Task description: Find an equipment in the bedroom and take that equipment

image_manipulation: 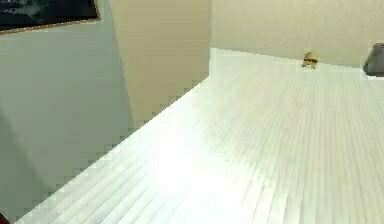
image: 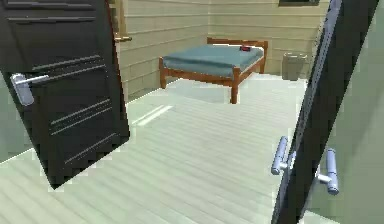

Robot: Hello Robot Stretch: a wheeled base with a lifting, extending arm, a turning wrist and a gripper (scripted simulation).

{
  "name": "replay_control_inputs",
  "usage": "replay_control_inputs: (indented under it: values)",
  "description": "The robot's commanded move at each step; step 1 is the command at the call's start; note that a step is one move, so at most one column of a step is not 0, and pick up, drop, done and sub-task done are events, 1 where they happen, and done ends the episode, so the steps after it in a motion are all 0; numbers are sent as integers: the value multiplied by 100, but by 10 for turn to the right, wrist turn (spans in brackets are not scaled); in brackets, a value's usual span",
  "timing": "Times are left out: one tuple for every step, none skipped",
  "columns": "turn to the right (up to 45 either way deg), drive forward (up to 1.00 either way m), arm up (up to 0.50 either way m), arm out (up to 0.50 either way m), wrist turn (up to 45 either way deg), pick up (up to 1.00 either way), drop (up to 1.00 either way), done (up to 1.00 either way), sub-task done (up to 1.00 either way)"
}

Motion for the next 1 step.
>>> replay_control_inputs:
  values:
    - [-450, 0, 0, 0, 0, 0, 0, 0, 0]
